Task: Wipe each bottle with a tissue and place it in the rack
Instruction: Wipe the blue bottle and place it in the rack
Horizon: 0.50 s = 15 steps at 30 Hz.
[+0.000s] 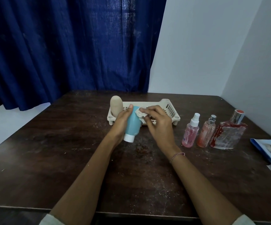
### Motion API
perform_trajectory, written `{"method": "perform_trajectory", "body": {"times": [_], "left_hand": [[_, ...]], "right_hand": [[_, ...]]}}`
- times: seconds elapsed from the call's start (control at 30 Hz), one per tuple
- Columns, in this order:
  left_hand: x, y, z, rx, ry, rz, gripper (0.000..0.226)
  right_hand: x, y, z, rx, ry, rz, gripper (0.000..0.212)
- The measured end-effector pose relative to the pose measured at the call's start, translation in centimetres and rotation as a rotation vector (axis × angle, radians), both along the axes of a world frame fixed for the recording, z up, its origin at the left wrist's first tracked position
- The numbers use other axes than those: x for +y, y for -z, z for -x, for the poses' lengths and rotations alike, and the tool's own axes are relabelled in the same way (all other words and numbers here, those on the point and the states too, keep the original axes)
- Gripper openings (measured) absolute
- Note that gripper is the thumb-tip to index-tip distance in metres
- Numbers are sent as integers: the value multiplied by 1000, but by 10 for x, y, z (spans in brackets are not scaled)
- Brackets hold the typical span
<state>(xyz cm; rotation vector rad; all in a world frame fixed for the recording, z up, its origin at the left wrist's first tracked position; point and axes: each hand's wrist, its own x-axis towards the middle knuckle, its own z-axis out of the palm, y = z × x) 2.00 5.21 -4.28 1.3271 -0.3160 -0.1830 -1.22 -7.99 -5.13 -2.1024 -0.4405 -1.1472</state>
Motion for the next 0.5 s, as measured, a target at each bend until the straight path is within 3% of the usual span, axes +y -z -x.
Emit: {"method": "perform_trajectory", "body": {"times": [0.27, 0.5], "left_hand": [[11, -6, -7, 53, -113, 265, 50], [2, -2, -7, 63, -140, 134, 41]], "right_hand": [[8, 1, 4, 173, -335, 112, 23], [-4, -1, 2, 181, -332, 138, 24]]}}
